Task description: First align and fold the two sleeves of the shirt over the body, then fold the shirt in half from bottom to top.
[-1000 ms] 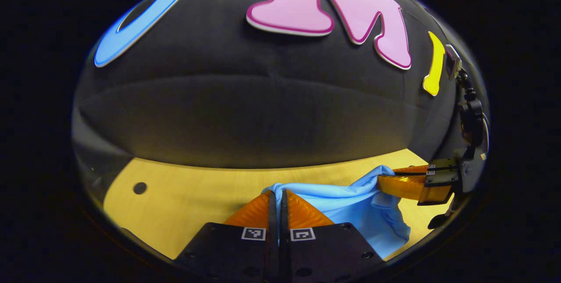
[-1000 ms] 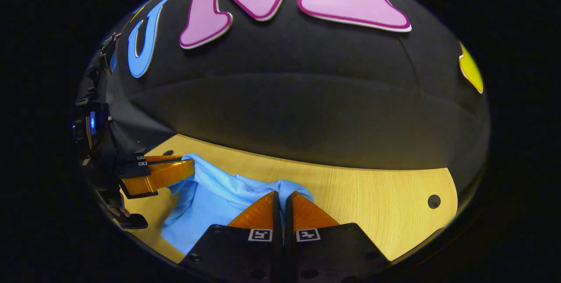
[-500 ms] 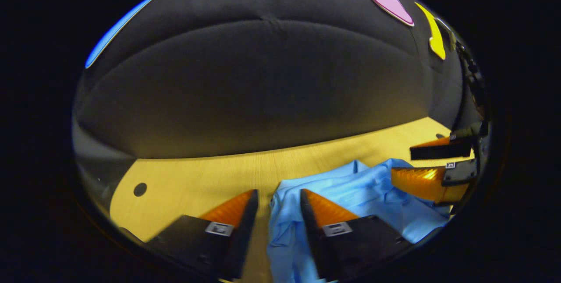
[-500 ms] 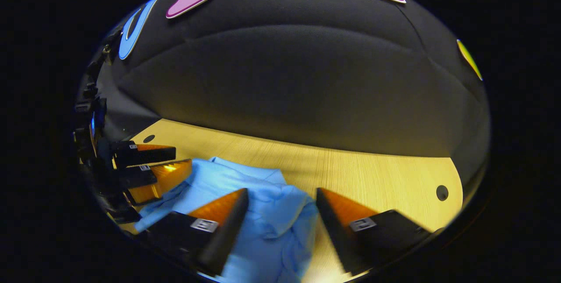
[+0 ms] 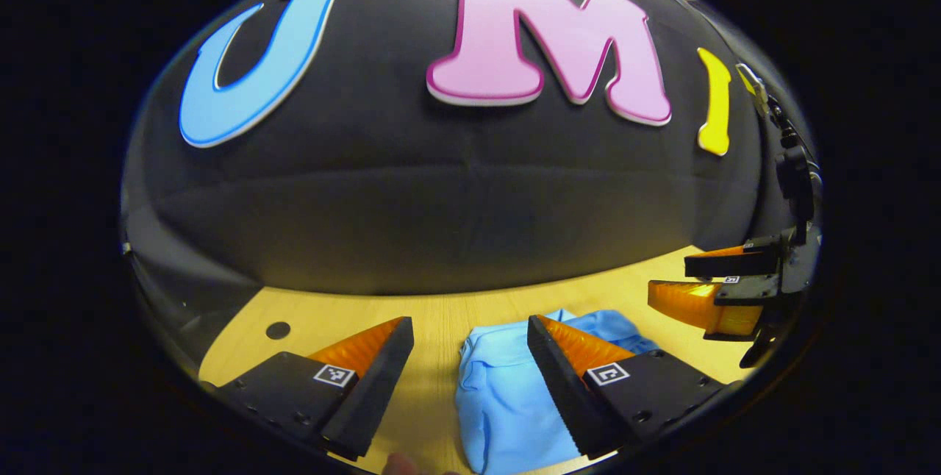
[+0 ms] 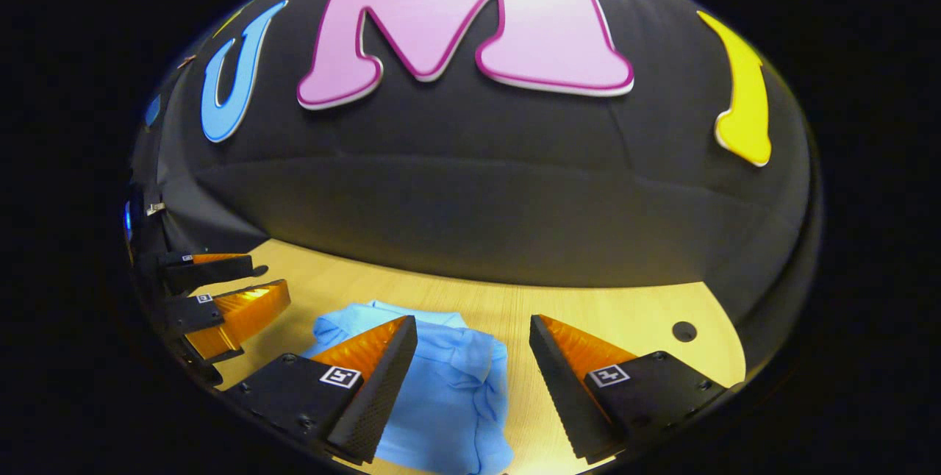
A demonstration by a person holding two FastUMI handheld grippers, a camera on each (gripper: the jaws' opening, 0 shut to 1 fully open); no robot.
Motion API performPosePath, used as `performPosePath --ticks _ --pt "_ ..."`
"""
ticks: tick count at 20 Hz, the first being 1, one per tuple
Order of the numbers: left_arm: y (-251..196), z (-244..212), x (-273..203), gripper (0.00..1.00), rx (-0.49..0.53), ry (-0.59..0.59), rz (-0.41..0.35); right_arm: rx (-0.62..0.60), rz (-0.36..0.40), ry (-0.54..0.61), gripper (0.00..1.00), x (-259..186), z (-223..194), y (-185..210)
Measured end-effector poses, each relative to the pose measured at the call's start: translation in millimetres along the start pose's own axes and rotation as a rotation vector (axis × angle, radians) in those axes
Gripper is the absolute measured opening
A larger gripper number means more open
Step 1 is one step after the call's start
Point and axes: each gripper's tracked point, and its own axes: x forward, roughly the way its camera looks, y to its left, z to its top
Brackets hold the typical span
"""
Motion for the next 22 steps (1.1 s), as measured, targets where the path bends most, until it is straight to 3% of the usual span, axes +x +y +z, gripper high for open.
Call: performPosePath --ticks 10,13,17,22 --pt "-10.3 81.0 -200.7 0.99 0.059 -0.168 -0.036 -0.051 -0.049 -0.119 0.95 -195.0 51.0 31.0" --pt "-17.6 86.2 -256.4 0.98 0.050 -0.170 -0.056 -0.054 -0.027 -0.145 0.95 -254.1 54.5 45.6" --pt "-26.5 81.5 -335.1 0.98 0.033 -0.169 -0.088 0.081 -0.012 -0.214 0.97 -331.4 68.7 60.7" --pt "-34.3 64.8 -428.4 0.99 -0.008 -0.158 -0.087 0.075 -0.059 -0.259 0.97 -403.8 58.7 63.5"
